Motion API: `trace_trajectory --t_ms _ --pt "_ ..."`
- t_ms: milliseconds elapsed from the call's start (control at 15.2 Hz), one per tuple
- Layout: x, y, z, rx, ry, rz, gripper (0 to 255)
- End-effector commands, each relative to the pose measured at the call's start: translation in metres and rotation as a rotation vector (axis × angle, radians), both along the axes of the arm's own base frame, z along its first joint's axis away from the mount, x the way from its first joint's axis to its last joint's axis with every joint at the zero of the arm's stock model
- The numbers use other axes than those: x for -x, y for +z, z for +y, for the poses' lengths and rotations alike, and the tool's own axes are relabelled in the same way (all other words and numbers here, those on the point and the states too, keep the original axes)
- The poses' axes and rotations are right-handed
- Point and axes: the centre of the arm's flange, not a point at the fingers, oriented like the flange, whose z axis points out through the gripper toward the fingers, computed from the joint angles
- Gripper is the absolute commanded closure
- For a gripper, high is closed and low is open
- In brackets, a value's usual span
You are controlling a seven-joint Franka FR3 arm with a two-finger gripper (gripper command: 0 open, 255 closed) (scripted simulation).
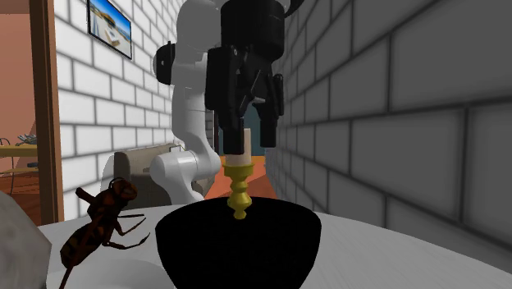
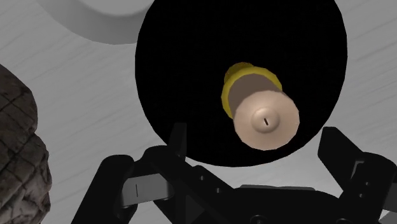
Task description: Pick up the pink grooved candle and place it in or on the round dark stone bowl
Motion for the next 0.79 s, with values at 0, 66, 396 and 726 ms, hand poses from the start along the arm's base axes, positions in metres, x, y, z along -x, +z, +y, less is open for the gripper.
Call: trace_trajectory --t_ms 0,66,396,726 --pt "0.0 0.013 0.0 0.0 0.0 0.0 0" --pt "0.0 0.026 0.0 0.0 0.0 0.0 0" --pt "0.0 0.05 -0.001 0.0 0.0 0.0 0" --pt "0.0 0.05 -0.001 0.0 0.0 0.0 0"
